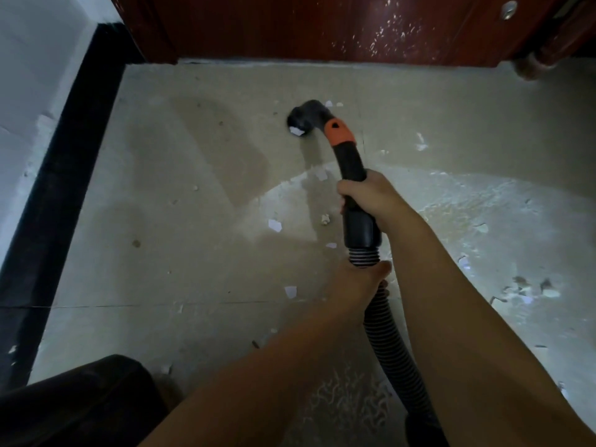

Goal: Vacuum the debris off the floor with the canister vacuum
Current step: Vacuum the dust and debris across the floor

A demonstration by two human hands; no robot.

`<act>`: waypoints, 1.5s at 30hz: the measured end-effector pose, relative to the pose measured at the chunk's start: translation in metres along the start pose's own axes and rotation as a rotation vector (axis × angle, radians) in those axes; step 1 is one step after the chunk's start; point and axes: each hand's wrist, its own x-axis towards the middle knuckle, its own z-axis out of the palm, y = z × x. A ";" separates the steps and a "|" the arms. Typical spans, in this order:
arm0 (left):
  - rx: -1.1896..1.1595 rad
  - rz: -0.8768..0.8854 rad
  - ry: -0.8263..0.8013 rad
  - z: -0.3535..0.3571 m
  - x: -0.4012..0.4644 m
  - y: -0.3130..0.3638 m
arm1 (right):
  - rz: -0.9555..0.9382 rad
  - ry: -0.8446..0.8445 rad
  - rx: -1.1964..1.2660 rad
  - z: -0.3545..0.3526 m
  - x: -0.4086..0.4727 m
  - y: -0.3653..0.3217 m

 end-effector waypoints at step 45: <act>0.195 -0.116 -0.488 0.054 -0.063 -0.030 | 0.249 0.546 0.190 -0.102 -0.098 0.039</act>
